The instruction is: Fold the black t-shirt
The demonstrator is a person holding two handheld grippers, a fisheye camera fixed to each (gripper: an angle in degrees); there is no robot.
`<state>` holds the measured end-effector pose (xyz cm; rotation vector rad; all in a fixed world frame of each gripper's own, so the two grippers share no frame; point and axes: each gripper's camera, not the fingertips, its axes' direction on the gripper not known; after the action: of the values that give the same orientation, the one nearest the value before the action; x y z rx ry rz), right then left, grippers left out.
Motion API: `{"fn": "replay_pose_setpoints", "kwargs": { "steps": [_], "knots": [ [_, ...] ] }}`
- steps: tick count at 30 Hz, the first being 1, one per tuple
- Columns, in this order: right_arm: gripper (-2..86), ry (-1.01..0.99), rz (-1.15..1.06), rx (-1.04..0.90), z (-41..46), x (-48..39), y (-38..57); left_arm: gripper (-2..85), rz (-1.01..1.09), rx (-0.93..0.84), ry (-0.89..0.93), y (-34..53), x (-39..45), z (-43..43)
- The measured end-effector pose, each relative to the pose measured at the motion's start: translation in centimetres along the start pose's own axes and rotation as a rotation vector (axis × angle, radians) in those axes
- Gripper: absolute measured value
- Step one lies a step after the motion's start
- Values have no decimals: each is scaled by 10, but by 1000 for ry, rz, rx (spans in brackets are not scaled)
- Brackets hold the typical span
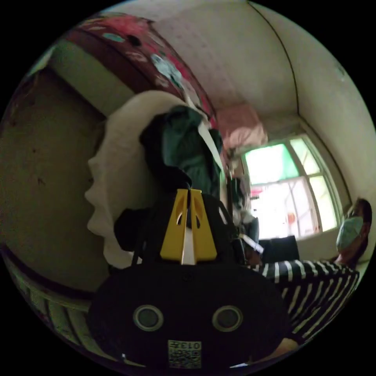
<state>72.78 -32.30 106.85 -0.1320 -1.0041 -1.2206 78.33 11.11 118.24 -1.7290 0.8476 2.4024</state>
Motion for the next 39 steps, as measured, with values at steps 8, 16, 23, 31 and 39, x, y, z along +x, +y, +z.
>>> {"fn": "replay_pose_setpoints", "kwargs": {
  "steps": [8,16,23,31,39],
  "knots": [
    [101,-145,-22,-157,104,-25,-41,96,215,22,-386,7,68,26],
    [29,-234,73,-243,149,-20,-85,103,344,-289,-694,-21,95,150],
    [8,-188,33,-161,113,-3,-123,4,482,-479,-751,-58,140,166],
    [6,-189,99,-95,22,48,-123,0,625,-571,-398,-76,215,117],
    [15,142,94,-424,116,54,-91,10,360,-838,-240,-54,153,147]
  ]
}}
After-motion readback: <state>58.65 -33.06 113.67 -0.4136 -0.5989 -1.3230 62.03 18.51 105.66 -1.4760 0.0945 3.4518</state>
